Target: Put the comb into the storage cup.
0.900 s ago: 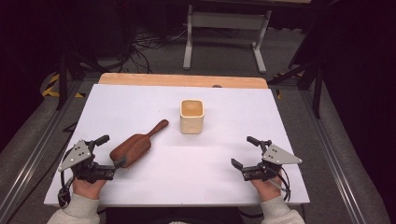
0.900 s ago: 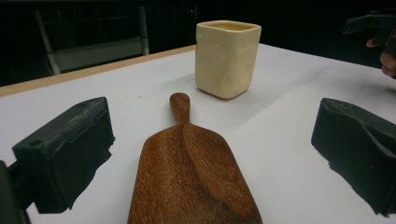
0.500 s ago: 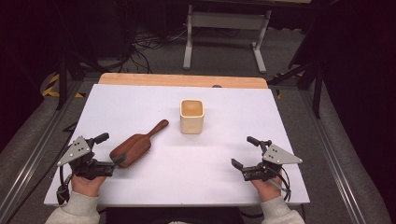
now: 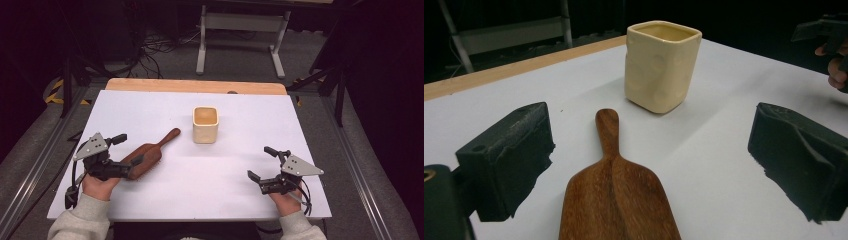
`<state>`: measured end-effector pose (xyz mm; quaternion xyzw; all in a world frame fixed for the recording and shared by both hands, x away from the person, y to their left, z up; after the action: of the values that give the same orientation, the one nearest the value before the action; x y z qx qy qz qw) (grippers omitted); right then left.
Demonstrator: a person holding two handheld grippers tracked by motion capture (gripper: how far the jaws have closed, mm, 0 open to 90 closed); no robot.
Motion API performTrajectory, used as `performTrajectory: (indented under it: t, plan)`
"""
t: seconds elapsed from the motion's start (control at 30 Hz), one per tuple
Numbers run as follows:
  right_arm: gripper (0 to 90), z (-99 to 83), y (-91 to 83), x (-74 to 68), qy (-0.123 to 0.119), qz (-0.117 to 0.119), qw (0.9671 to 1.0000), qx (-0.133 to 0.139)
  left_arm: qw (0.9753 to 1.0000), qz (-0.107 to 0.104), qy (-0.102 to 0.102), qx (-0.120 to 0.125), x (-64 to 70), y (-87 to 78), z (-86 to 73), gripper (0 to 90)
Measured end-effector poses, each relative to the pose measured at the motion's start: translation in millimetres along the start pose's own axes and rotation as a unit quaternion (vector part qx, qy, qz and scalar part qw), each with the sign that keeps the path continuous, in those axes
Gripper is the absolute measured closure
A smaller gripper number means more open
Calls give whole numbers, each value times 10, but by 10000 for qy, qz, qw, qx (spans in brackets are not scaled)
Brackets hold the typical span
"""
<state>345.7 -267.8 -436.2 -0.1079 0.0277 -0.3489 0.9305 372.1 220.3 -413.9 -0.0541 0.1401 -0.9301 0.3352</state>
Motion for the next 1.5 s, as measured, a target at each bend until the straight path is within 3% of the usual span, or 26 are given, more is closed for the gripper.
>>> performTrajectory:
  t: [0.47, 0.63, 0.73, 0.8, 0.9, 1.0, 1.03, 1.07, 1.1, 1.23, 1.33, 1.37, 1.5]
  plan:
    - [32, 1, -13, -2, -32, 50, 10000, -4, 9987, -122, 133, -483, -121, 317, 295, 97]
    - [32, 2, -12, -3, -41, 70, 10000, -3, 9972, -149, 282, -670, -167, 402, 357, 153]
    - [32, 2, -10, -3, -38, 81, 10000, 2, 9963, -278, 260, -772, -193, 443, 373, 208]
    - [32, 4, -8, -5, -39, 89, 10000, 17, 9956, -311, 249, -847, -210, 470, 383, 305]
    - [32, 4, -8, -9, -39, 104, 9999, 11, 9934, -460, 241, -1025, -245, 522, 403, 558]
    - [32, 4, -8, -9, -39, 104, 9999, 2, 9889, -456, 347, -1374, -279, 612, 440, 789]
    - [32, 4, -8, -9, -39, 104, 9999, 2, 9889, -456, 347, -1374, -279, 612, 440, 858]
    - [32, 5, -8, -11, -42, 110, 9999, 7, 9860, -441, 406, -1557, -298, 665, 474, 900]
    - [32, 5, -8, -11, -42, 110, 9999, 7, 9860, -441, 406, -1557, -298, 665, 474, 900]
    - [32, 3, -15, -8, -63, 122, 9999, 17, 9793, -449, 273, -1955, -362, 786, 543, 900]
    - [32, 6, -26, -4, -63, 114, 9999, 14, 9725, -392, 236, -2283, -413, 871, 561, 900]
    - [32, 5, -30, -3, -67, 112, 9999, 16, 9684, -373, 215, -2458, -439, 914, 561, 900]
    - [32, 5, -31, -2, -69, 126, 9999, 40, 9596, -283, 153, -2796, -471, 1025, 542, 900]
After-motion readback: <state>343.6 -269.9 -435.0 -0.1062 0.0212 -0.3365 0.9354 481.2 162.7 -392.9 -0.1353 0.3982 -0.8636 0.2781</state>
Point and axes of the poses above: each handheld gripper's, and its own axes: y roughly forward along the jaws, z roughly out of its top, x roughly to its right, the point moved 2 cm from there along y, roughly forward along the jaws, and after that the axes turned 5 degrees about y, right-handed, at the moved point
